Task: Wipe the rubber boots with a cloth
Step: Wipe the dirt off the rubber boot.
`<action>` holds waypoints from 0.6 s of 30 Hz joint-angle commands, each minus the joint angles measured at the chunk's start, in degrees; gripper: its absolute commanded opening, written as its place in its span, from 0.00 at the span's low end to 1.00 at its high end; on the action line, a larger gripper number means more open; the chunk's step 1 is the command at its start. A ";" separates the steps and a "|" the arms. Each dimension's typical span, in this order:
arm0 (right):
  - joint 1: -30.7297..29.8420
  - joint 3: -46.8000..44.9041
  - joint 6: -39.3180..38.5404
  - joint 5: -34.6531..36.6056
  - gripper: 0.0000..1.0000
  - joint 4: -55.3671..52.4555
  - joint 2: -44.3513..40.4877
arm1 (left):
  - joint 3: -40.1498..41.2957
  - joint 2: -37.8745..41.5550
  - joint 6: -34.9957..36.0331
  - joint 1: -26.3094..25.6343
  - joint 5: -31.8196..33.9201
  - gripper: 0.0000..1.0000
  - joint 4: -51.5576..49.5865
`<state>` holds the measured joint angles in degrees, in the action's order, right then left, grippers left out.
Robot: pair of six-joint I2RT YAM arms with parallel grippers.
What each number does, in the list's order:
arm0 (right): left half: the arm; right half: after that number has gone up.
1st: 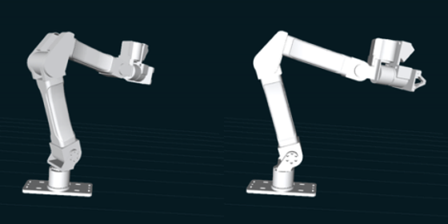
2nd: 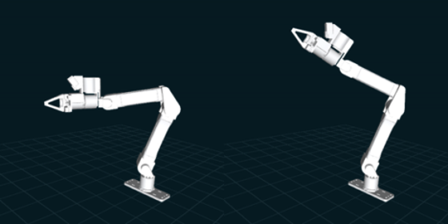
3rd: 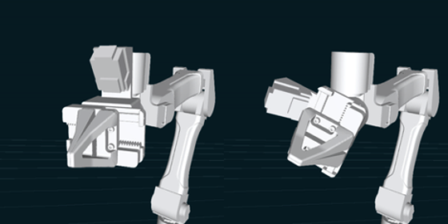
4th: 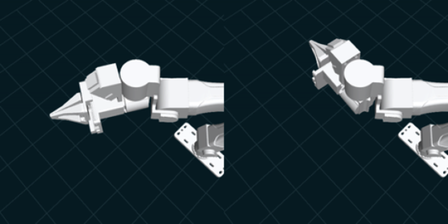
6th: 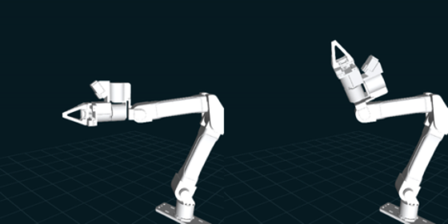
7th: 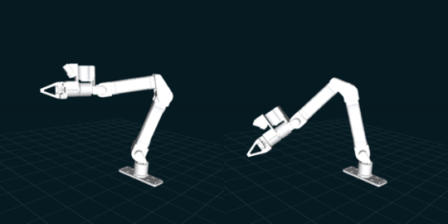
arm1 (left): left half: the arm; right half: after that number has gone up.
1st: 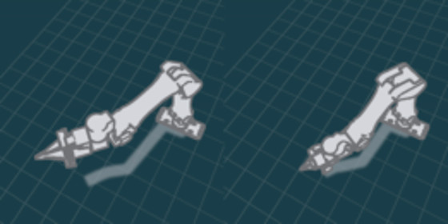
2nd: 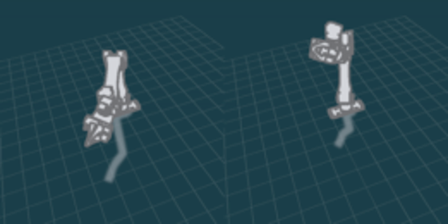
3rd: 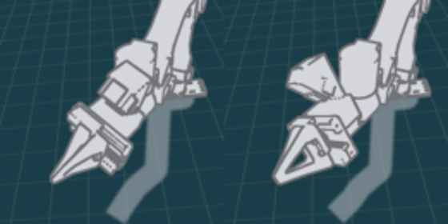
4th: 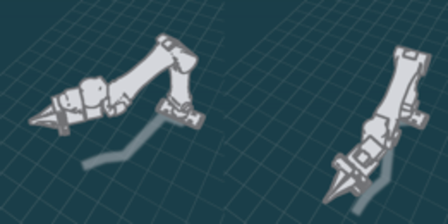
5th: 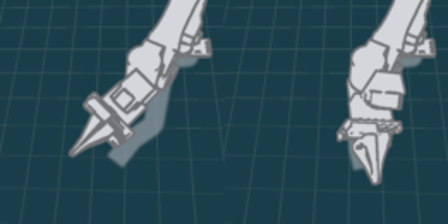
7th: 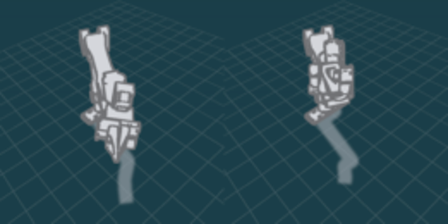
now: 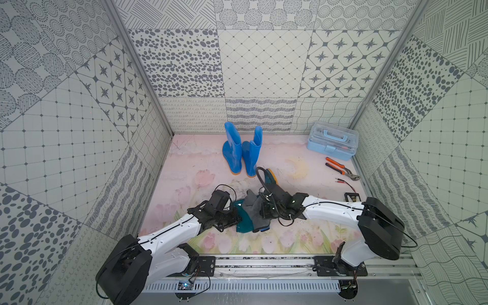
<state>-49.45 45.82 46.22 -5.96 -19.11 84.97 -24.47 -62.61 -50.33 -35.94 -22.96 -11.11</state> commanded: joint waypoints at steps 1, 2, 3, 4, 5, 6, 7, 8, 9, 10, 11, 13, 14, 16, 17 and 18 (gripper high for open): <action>7.43 -5.67 -1.84 4.12 0.00 -6.25 -8.89 | -1.66 -0.74 3.39 -0.79 -5.54 0.00 3.46; 8.25 -5.86 -2.48 4.78 0.00 -7.30 -10.86 | -2.02 -1.09 3.66 -0.95 -5.73 0.00 3.31; 8.21 -5.45 -2.95 5.33 0.00 -7.83 -11.98 | -2.34 -1.44 3.86 -1.01 -5.73 0.00 3.26; 7.74 -4.71 -2.91 4.77 0.00 -7.68 -12.21 | -2.55 -1.72 4.01 -1.12 -5.78 0.00 3.14; 6.73 -3.54 -2.64 4.10 0.00 -7.12 -11.46 | -2.65 -1.98 4.18 -1.19 -5.69 0.00 3.04; 5.24 -2.01 -2.32 3.98 0.00 -6.68 -10.16 | -2.74 -2.14 4.11 -1.26 -5.61 0.00 3.06; 3.00 0.07 -2.27 4.42 0.00 -6.22 -7.98 | -2.69 -2.20 4.14 -1.25 -5.60 0.00 3.03; 0.32 2.81 -2.34 4.65 0.00 -5.64 -5.14 | -2.69 -2.20 4.04 -1.27 -5.52 0.00 3.05; -1.71 5.80 -2.44 4.13 0.00 -5.07 -2.17 | -2.75 -2.12 3.95 -1.28 -5.43 0.00 3.01; -3.90 9.11 -2.53 2.59 0.00 -4.01 1.47 | -2.78 -1.87 3.91 -1.41 -5.32 0.00 2.79; -5.84 12.42 -2.49 0.61 0.00 -2.89 5.12 | -2.89 -1.61 3.86 -1.41 -5.25 0.00 2.37; -8.45 17.62 -2.69 -3.01 0.00 -0.92 11.13 | -3.15 -1.03 3.98 -1.43 -5.08 0.00 1.31; -8.96 19.49 -2.71 -4.52 0.00 -0.42 13.56 | -3.26 -0.54 4.08 -1.50 -4.86 0.00 0.62; -7.79 20.06 -2.47 -6.84 0.00 0.83 15.59 | -3.67 0.47 4.03 -1.50 -4.55 0.00 -0.96; -5.50 17.83 -1.33 -7.76 0.00 2.05 15.16 | -3.90 1.19 4.06 -1.50 -4.63 0.00 -1.65; -2.62 14.64 -0.27 -8.84 0.00 3.84 13.95 | -4.16 1.84 4.18 -1.50 -4.77 0.00 -2.32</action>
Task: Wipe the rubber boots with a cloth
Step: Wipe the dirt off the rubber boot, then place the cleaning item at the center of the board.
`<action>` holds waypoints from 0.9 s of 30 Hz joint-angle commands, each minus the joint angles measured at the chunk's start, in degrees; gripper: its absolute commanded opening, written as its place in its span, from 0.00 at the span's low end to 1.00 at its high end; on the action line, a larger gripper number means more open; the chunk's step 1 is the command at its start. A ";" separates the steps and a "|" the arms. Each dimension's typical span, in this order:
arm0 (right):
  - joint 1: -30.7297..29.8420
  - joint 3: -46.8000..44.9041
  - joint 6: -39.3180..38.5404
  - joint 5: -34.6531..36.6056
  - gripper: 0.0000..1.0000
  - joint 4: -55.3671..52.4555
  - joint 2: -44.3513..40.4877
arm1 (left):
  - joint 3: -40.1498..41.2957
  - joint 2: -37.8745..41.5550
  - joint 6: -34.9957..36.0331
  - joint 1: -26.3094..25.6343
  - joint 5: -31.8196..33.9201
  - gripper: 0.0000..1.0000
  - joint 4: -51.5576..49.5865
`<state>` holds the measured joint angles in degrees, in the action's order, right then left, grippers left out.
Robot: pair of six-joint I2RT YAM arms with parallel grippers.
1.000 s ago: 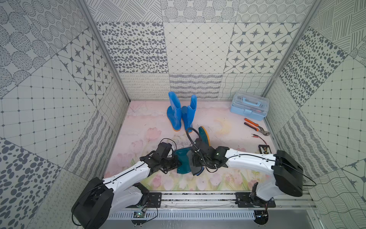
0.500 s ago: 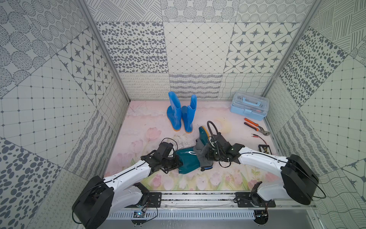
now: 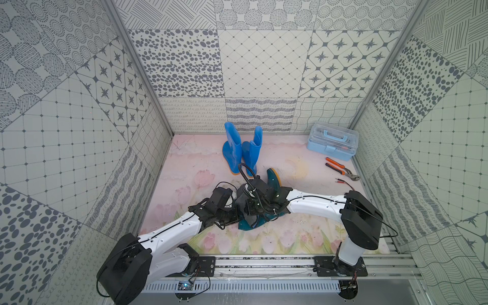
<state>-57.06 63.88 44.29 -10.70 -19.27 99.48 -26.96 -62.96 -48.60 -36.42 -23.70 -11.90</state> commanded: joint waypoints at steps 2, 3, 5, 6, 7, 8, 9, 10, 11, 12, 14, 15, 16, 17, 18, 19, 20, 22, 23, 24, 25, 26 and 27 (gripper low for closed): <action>13.67 -11.95 2.61 -5.11 0.00 5.67 -5.14 | -2.55 3.48 2.99 -1.02 -4.16 0.00 -3.67; 17.25 -14.66 1.50 -4.42 0.00 4.64 -7.94 | -2.97 3.98 3.53 -1.01 -4.23 0.00 -4.67; 24.47 -17.13 -3.82 -1.83 0.00 -1.61 -14.14 | -3.83 4.41 4.70 -1.02 -4.46 0.00 -6.51; 26.65 -17.19 -5.97 -1.20 0.00 -4.46 -16.28 | -4.09 4.27 4.99 -1.02 -4.36 0.00 -7.00; 28.64 -16.81 -7.94 -1.51 0.00 -7.17 -18.20 | -4.39 4.12 5.14 -1.05 -4.32 0.00 -6.93; 29.83 -16.06 -9.23 -1.93 0.00 -9.69 -19.47 | -4.48 3.67 4.97 -1.18 -4.63 0.00 -6.09; 29.94 -15.42 -9.92 -1.72 0.00 -11.20 -20.17 | -4.63 3.20 4.70 -1.32 -4.68 0.00 -5.27; 29.41 -15.02 -9.92 -2.54 0.00 -11.84 -20.82 | -5.00 2.51 4.52 -1.60 -4.51 0.00 -4.41; 28.26 -14.83 -9.17 -3.34 0.00 -11.23 -21.13 | -5.44 1.65 4.52 -1.78 -4.22 0.00 -4.06; 26.65 -14.60 -8.13 -3.54 0.00 -10.62 -20.97 | -6.02 0.82 4.64 -1.87 -3.95 0.00 -3.70; 21.18 -12.64 -5.88 -2.78 0.00 -9.09 -19.19 | -7.10 -1.12 4.94 -2.01 -3.72 0.00 -3.07; 18.57 -11.39 -5.01 -2.66 0.00 -8.24 -17.81 | -7.66 -2.02 5.21 -2.07 -3.80 0.00 -2.87; 15.68 -9.77 -4.03 -2.90 0.00 -6.93 -15.80 | -8.38 -2.88 5.55 -2.11 -4.02 0.00 -2.85; 13.08 -8.13 -3.07 -3.29 0.00 -5.73 -13.51 | -9.15 -3.91 6.15 -2.10 -4.23 0.00 -3.06; 11.27 -6.72 -2.44 -3.97 0.00 -4.58 -11.42 | -9.82 -4.65 6.61 -2.10 -4.33 0.00 -3.43; 9.61 -4.99 -2.20 -5.20 0.00 -2.91 -9.03 | -10.48 -5.46 7.03 -2.23 -4.55 0.00 -3.59; 8.48 -3.23 -2.49 -6.29 0.00 -2.37 -6.67 | -11.05 -6.21 7.31 -2.32 -4.66 0.00 -3.63; 7.86 -0.33 -4.07 -7.34 0.00 -3.40 -3.27 | -12.06 -7.40 7.78 -2.71 -4.68 0.00 -3.45; 8.47 0.54 -5.65 -6.55 0.00 -5.04 -2.48 | -12.76 -8.03 7.93 -2.96 -4.59 0.00 -3.39; 10.12 0.76 -7.28 -5.18 0.00 -7.58 -2.43 | -13.69 -8.64 8.14 -3.13 -4.43 0.00 -3.52; 12.64 0.29 -8.79 -4.41 0.00 -9.80 -3.01 | -14.77 -9.20 8.51 -3.41 -4.21 0.00 -3.84; 17.04 -1.17 -10.07 -3.66 0.00 -12.11 -4.47 | -16.33 -9.82 9.07 -3.77 -3.85 0.00 -4.46; 21.65 -3.76 -10.92 -3.90 0.01 -13.46 -6.15 | -18.32 -10.39 9.38 -4.18 -3.49 0.00 -5.11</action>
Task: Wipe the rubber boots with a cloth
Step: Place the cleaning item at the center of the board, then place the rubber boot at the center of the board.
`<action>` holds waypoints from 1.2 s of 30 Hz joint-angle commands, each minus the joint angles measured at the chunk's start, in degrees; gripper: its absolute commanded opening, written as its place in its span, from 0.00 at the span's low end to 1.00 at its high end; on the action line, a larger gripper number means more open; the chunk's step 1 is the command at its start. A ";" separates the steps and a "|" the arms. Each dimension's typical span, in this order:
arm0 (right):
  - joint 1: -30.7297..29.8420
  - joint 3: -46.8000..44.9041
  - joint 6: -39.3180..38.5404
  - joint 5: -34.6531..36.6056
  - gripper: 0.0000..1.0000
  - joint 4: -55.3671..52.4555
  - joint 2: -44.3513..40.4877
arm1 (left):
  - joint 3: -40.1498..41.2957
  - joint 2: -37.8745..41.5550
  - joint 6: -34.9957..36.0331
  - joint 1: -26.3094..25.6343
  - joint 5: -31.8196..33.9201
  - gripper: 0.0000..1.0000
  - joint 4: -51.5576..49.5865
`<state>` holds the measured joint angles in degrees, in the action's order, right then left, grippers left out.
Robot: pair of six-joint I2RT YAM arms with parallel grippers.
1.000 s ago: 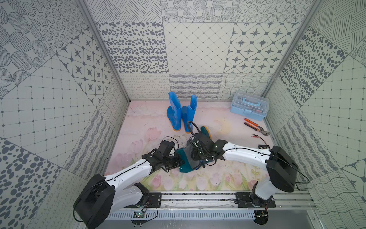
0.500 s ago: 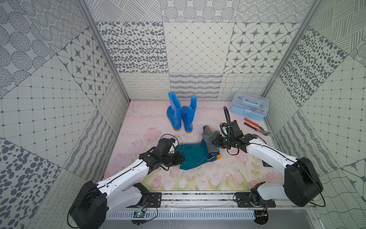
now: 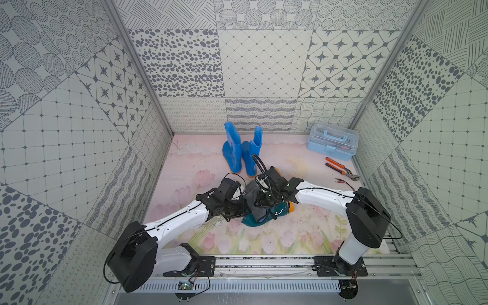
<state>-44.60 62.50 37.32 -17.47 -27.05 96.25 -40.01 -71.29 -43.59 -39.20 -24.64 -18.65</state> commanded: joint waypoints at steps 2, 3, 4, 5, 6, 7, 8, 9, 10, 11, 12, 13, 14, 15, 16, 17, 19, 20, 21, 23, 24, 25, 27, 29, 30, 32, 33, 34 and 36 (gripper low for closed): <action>22.88 -8.40 -6.31 0.88 0.01 -7.59 -9.31 | -11.27 -3.70 6.30 -2.49 -2.67 0.00 -0.79; 27.66 -10.10 -7.48 1.37 0.01 -8.78 -12.28 | -14.71 -4.73 7.84 -3.06 -2.16 0.00 -3.11; 31.98 -11.27 -9.77 2.11 0.02 -10.73 -15.20 | -18.62 -6.23 9.58 -3.55 -1.19 0.00 -5.86; 35.22 -11.53 -11.76 2.62 0.02 -12.93 -17.26 | -22.24 -8.02 10.86 -3.81 -0.97 0.00 -8.16; 37.23 -11.32 -13.04 2.71 0.02 -14.55 -18.50 | -25.30 -9.81 11.78 -3.87 -1.17 0.00 -9.82; 38.72 -10.94 -14.01 2.70 0.03 -16.18 -19.78 | -28.79 -12.13 12.58 -3.87 -1.33 0.00 -11.47; 39.36 -10.53 -14.43 2.89 0.03 -17.19 -21.15 | -32.76 -14.49 13.35 -4.00 -1.55 0.00 -13.23; 39.50 -10.15 -14.49 3.17 0.03 -17.99 -22.34 | -35.69 -16.27 13.91 -3.96 -1.76 0.00 -14.30; 39.57 -9.94 -14.40 3.65 0.03 -18.37 -23.89 | -38.67 -18.20 14.26 -3.98 -1.78 0.00 -15.09; 39.59 -9.67 -14.19 3.81 0.03 -18.52 -25.27 | -41.12 -19.85 14.50 -4.04 -1.89 0.00 -15.30; 39.76 -9.32 -14.16 4.04 0.03 -18.91 -26.40 | -43.06 -21.14 14.58 -4.00 -1.98 0.00 -15.41; 39.84 -8.46 -14.46 4.72 0.03 -19.64 -27.42 | -45.26 -22.55 14.71 -4.12 -2.32 0.00 -15.65; 39.85 -7.47 -15.06 5.67 0.03 -20.84 -28.29 | -47.29 -23.98 14.68 -4.13 -2.49 0.00 -16.41; 39.85 -6.42 -15.76 6.73 0.04 -22.19 -28.94 | -49.47 -25.19 14.76 -4.21 -2.60 0.00 -17.06; 39.85 -5.20 -16.66 8.39 0.04 -23.77 -29.60 | -51.70 -26.38 15.01 -4.35 -2.78 0.00 -17.86; 39.84 -4.26 -17.52 10.10 0.05 -25.21 -30.31 | -53.66 -27.39 15.24 -4.51 -3.01 0.00 -18.62; 40.13 -3.40 -18.32 11.86 0.09 -27.36 -31.21 | -57.50 -29.14 15.73 -4.82 -3.20 0.00 -20.13; 40.65 -3.21 -18.42 10.70 0.11 -28.38 -31.30 | -59.46 -29.94 15.74 -4.92 -3.13 0.00 -20.70; 41.40 -3.30 -18.38 8.95 0.12 -29.21 -31.16 | -61.28 -30.85 15.65 -4.90 -3.13 0.00 -21.19; 42.44 -4.55 -17.82 5.27 0.13 -30.01 -30.93 | -66.49 -33.34 15.90 -5.05 -3.24 0.00 -23.36; 42.49 -5.69 -17.51 4.56 0.14 -30.03 -31.00 | -68.81 -34.45 16.08 -5.09 -3.10 0.00 -24.29; 42.49 -7.46 -16.93 4.03 0.15 -29.72 -31.28 | -71.43 -35.77 16.38 -5.25 -3.13 0.00 -25.16; 42.45 -11.11 -16.03 3.03 0.24 -28.67 -32.17 | -76.26 -38.28 17.60 -5.44 -3.14 0.00 -27.04; 41.12 -13.37 -14.76 3.89 0.58 -28.36 -33.46 | -82.07 -41.60 19.17 -5.49 -2.79 0.00 -30.13; 40.12 -12.50 -14.69 4.99 0.68 -28.94 -34.00 | -84.71 -43.11 19.94 -5.52 -2.46 0.00 -31.58; 39.78 -11.57 -13.80 5.15 0.78 -29.02 -35.44 | -90.55 -46.34 21.58 -5.49 -1.58 0.00 -35.11; 39.70 -11.14 -13.47 5.36 0.83 -29.07 -35.99 | -93.68 -48.07 22.39 -5.54 -1.06 0.00 -36.87; 39.76 -10.73 -13.41 5.60 0.88 -29.33 -36.45 | -96.30 -49.62 23.13 -5.49 -0.61 0.00 -38.38; 39.66 -10.23 -13.56 5.88 0.91 -29.83 -36.64 | -101.66 -52.26 24.52 -5.44 0.31 0.00 -41.07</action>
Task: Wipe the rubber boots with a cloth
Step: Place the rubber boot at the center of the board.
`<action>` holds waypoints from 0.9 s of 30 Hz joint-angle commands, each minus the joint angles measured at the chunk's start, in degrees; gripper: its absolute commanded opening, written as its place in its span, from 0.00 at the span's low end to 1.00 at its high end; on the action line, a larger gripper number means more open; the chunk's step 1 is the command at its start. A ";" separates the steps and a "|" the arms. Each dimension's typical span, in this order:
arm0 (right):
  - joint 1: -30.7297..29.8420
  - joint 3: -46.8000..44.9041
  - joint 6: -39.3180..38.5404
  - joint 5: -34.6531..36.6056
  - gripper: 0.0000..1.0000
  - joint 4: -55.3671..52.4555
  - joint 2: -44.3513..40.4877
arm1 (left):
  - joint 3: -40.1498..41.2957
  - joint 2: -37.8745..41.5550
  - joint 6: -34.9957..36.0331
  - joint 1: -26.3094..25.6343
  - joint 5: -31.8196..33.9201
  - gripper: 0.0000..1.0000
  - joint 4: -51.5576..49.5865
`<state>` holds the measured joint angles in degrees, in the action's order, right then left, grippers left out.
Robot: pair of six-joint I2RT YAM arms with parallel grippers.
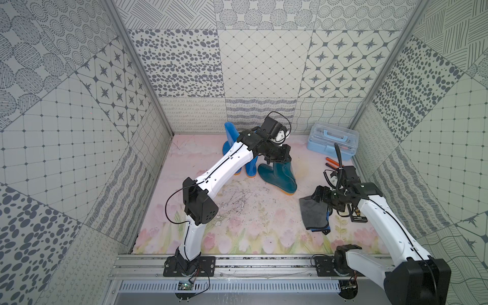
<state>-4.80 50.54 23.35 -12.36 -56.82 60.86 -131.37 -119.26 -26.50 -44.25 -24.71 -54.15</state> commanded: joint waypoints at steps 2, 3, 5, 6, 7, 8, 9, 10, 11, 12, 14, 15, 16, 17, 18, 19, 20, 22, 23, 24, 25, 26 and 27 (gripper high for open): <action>-0.53 1.39 0.38 0.11 0.91 0.66 -1.82 | -14.49 -6.51 8.85 -0.40 0.99 0.00 -7.69; -0.85 0.82 0.67 -0.90 0.90 2.15 -2.26 | -16.24 -7.36 9.52 -0.25 0.94 0.00 -8.44; -2.05 -0.82 2.08 -3.03 0.88 5.71 -3.35 | -17.08 -8.18 10.22 0.16 -0.11 0.00 -8.73; -2.84 -1.78 2.90 -3.87 0.87 8.10 -3.70 | -17.08 -8.43 10.60 0.38 -0.69 0.00 -8.69; -3.42 -3.06 3.83 -4.83 0.87 11.46 -3.82 | -17.14 -8.65 11.19 0.52 -1.26 0.00 -8.60; -3.55 -4.29 4.62 -5.63 0.86 14.35 -3.64 | -17.13 -8.71 11.75 0.64 -1.83 0.00 -8.44; -3.55 -5.46 5.55 -6.51 0.84 17.26 -3.04 | -17.09 -8.86 12.47 0.74 -2.22 0.00 -8.18; -3.55 -6.36 6.25 -7.05 0.82 20.09 -2.16 | -17.08 -9.01 13.23 1.04 -2.53 0.00 -7.87; -3.55 -7.03 6.75 -8.05 0.79 22.82 -1.17 | -17.14 -9.14 14.05 1.26 -3.00 0.00 -7.56; -3.63 -7.32 6.94 -9.01 0.77 25.04 0.12 | -17.31 -9.31 14.78 1.71 -3.23 0.00 -7.30; -4.77 -7.21 6.97 -9.94 0.73 28.94 3.72 | -18.35 -9.91 15.88 2.60 -3.42 0.00 -7.34; -5.69 -6.84 6.77 -10.20 0.71 30.18 5.40 | -18.90 -10.31 16.31 3.01 -3.46 0.00 -7.33; -7.12 -6.22 6.62 -10.18 0.68 31.29 7.28 | -19.47 -10.51 16.89 3.52 -3.65 0.00 -7.11; -8.70 -5.62 6.62 -10.07 0.66 32.59 9.02 | -19.70 -10.61 17.47 3.87 -4.06 0.00 -6.39; -10.10 -5.40 6.91 -9.90 0.65 34.06 10.31 | -19.80 -10.79 18.08 4.16 -4.27 0.00 -5.73; -11.54 -5.39 7.52 -9.49 0.64 35.92 11.64 | -19.91 -10.90 18.62 4.44 -4.62 0.00 -4.90; -12.87 -5.54 8.21 -9.13 0.62 38.00 13.01 | -20.12 -11.16 19.18 4.67 -4.95 0.00 -4.21; -14.23 -5.72 9.02 -9.00 0.61 41.51 16.09 | -21.35 -11.89 20.24 5.09 -5.93 0.00 -3.55; -14.44 -5.44 9.08 -9.04 0.60 42.96 17.93 | -22.27 -12.48 20.80 5.42 -6.59 0.00 -3.59; -14.49 -4.91 8.75 -9.06 0.60 43.88 19.87 | -23.18 -12.96 21.32 5.73 -7.19 0.00 -3.75; -14.44 -4.10 8.16 -8.69 0.60 44.28 21.80 | -24.01 -13.34 22.02 6.08 -7.70 0.00 -4.14; -14.42 -2.85 7.35 -8.41 0.59 44.42 23.70 | -24.48 -13.52 22.62 6.45 -7.96 0.00 -4.44; -14.44 -1.74 6.57 -8.41 0.59 44.42 25.14 | -24.62 -13.51 23.24 6.75 -8.22 0.00 -4.83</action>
<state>-19.25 45.82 31.09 -21.39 -18.39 83.29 -153.16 -132.38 -10.39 -38.81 -26.79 -65.32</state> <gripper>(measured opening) 0.594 0.065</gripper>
